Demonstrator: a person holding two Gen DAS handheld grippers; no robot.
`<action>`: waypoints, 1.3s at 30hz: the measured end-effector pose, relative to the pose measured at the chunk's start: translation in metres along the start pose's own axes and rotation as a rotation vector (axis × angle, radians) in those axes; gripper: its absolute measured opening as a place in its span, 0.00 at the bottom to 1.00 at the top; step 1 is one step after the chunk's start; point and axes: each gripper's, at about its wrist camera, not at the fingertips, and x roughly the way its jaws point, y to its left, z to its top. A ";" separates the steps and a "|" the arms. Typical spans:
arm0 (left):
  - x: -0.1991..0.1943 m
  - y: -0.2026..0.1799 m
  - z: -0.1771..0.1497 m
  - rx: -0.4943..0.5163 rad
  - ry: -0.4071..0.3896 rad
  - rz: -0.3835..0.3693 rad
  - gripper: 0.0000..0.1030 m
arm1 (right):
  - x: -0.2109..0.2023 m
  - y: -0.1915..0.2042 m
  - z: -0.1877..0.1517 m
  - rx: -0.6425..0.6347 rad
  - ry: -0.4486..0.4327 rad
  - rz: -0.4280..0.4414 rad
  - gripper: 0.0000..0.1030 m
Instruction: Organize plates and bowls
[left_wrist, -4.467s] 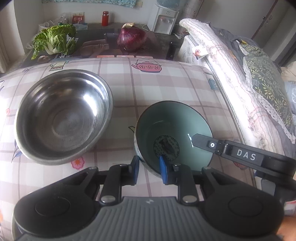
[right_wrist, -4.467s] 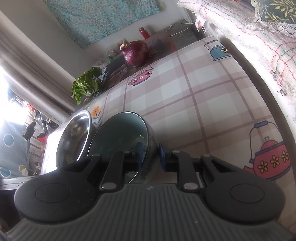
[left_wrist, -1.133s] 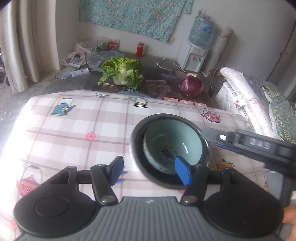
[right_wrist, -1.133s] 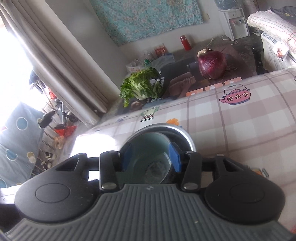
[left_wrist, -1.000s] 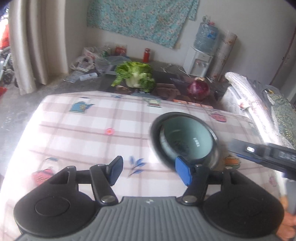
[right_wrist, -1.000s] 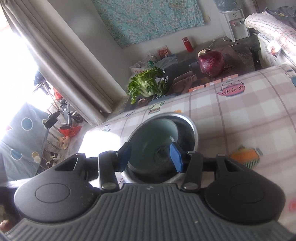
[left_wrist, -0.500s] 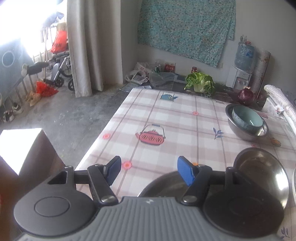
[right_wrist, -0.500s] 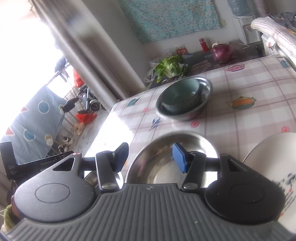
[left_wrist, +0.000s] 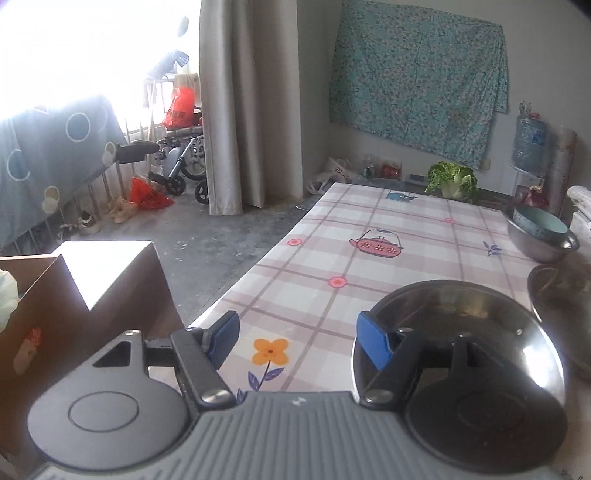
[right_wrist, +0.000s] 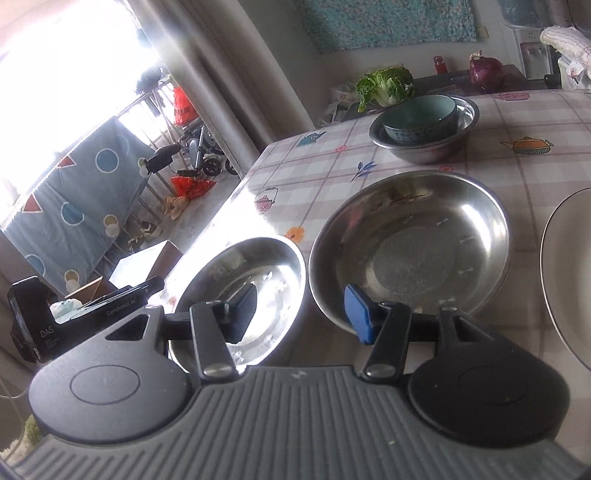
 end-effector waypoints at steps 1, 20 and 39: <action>-0.001 0.001 -0.004 -0.003 0.005 0.008 0.69 | 0.000 0.003 -0.004 -0.010 0.002 -0.008 0.51; -0.007 0.018 -0.007 -0.238 0.253 -0.256 0.75 | 0.037 0.008 -0.028 0.138 0.029 -0.014 0.51; 0.030 -0.025 -0.012 0.044 0.327 -0.202 0.27 | 0.087 0.012 -0.017 0.097 0.066 -0.044 0.12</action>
